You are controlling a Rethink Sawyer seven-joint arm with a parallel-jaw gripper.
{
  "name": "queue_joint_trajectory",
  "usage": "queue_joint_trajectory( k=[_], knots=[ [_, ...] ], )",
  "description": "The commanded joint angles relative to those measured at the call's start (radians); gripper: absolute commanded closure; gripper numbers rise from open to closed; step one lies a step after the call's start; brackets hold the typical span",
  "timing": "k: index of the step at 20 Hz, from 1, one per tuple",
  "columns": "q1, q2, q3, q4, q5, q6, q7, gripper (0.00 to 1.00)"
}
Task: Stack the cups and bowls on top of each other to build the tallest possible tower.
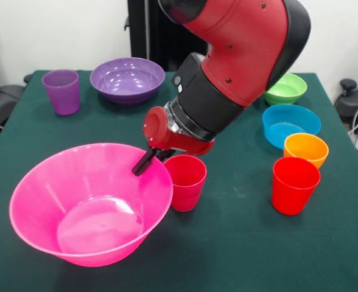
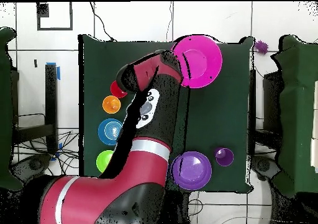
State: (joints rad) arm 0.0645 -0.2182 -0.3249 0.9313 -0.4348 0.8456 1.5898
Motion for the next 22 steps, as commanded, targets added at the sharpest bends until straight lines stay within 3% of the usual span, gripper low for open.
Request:
queue_joint_trajectory(
  k=[1, 12, 22],
  knots=[
    [0.022, -0.025, 0.05, -0.002, -0.085, 0.13, -0.243, 1.0],
    [0.024, -0.055, 0.062, 0.004, -0.153, 0.115, -0.316, 1.0],
    [0.013, -0.04, 0.091, -0.015, -0.194, 0.092, -0.298, 1.0]
  ],
)
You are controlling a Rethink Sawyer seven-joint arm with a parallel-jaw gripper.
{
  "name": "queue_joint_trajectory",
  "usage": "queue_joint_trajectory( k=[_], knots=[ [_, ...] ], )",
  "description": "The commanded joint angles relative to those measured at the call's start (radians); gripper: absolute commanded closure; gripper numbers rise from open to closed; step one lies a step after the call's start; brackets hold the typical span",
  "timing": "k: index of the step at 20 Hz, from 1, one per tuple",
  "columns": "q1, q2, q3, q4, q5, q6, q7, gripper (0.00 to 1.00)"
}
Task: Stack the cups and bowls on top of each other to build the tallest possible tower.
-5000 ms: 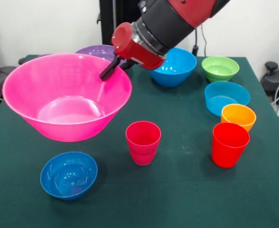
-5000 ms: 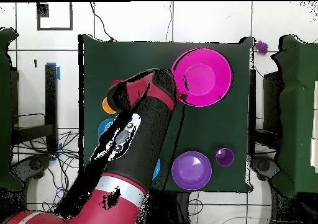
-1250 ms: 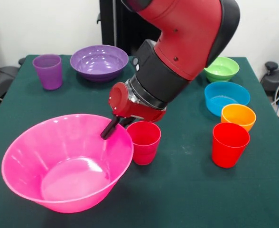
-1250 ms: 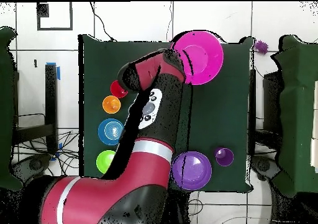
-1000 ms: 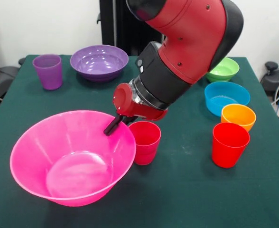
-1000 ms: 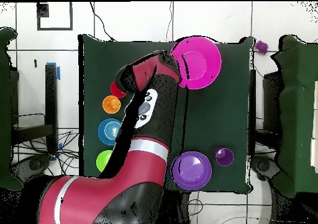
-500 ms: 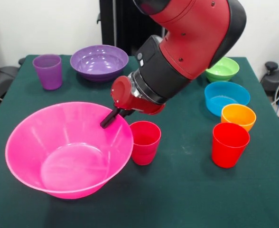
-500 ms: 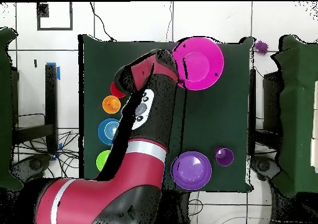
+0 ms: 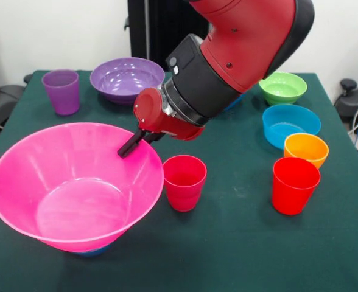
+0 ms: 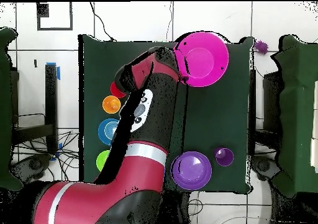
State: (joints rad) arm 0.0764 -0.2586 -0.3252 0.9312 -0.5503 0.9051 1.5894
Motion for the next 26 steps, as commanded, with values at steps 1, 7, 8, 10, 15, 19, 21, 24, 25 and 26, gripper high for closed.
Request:
queue_joint_trajectory(
  k=[1, 7, 8, 10, 15, 19, 21, 24, 25, 26],
  knots=[
    [-0.001, 0.007, 0.096, -0.022, -0.079, 0.034, -0.293, 1.0],
    [-0.014, 0.011, 0.107, -0.015, -0.058, 0.06, -0.275, 1.0],
    [-0.014, 0.001, 0.105, 0.0, -0.053, 0.059, -0.269, 1.0],
    [-0.014, -0.001, 0.103, 0.003, -0.048, 0.08, -0.272, 1.0],
    [-0.014, 0.0, 0.102, 0.001, -0.047, 0.097, -0.278, 1.0],
    [-0.015, 0.0, 0.101, 0.006, -0.046, 0.104, -0.278, 1.0],
    [-0.015, 0.001, 0.101, 0.01, -0.049, 0.101, -0.282, 1.0],
    [-0.021, 0.003, 0.104, 0.022, -0.043, 0.09, -0.266, 1.0],
    [-0.023, 0.006, 0.106, 0.025, -0.042, 0.086, -0.259, 1.0],
    [-0.025, 0.006, 0.107, 0.03, -0.04, 0.08, -0.252, 1.0]
  ],
)
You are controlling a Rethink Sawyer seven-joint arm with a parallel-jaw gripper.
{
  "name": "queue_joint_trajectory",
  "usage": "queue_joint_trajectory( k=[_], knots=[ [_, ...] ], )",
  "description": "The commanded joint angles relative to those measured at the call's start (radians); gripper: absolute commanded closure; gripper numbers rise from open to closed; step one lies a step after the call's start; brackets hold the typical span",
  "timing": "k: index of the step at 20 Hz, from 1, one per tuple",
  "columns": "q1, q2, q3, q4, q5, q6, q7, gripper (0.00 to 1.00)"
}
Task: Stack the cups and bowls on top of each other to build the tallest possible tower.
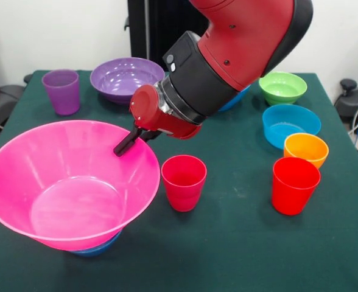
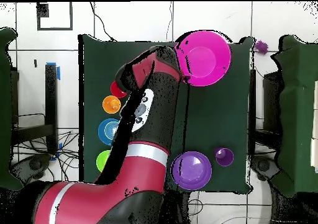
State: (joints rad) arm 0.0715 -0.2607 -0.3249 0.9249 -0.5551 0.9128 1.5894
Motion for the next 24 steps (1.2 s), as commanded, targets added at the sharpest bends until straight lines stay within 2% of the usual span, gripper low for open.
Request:
queue_joint_trajectory(
  k=[1, 24],
  knots=[
    [-0.023, 0.009, 0.109, 0.044, -0.032, 0.069, -0.246, 1.0],
    [-0.028, 0.015, 0.119, 0.107, -0.001, 0.06, -0.158, 1.0]
  ],
)
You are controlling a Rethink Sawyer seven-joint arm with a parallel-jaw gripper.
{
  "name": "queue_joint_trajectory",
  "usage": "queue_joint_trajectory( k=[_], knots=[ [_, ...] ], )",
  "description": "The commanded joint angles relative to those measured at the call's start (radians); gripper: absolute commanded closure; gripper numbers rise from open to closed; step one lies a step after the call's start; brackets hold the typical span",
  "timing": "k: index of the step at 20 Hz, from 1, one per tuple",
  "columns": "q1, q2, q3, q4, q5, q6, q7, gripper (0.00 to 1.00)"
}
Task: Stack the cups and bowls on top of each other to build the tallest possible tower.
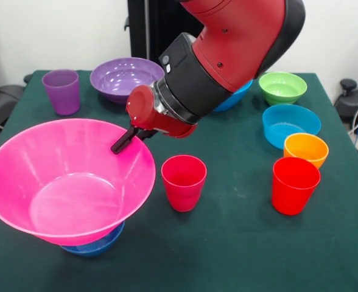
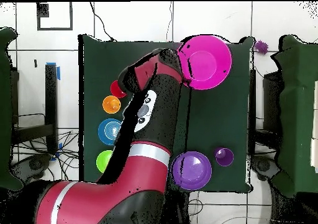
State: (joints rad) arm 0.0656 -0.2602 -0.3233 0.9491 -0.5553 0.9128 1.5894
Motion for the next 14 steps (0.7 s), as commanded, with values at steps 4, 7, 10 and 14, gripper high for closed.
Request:
queue_joint_trajectory(
  k=[4, 7, 10, 14],
  knots=[
    [-0.023, 0.022, 0.117, 0.09, -0.003, 0.048, -0.142, 1.0],
    [-0.022, 0.024, 0.119, 0.099, -0.001, 0.038, -0.125, 1.0],
    [-0.02, 0.023, 0.124, 0.101, 0.004, 0.042, -0.125, 1.0],
    [-0.017, 0.026, 0.128, 0.104, 0.003, 0.039, -0.122, 1.0]
  ],
)
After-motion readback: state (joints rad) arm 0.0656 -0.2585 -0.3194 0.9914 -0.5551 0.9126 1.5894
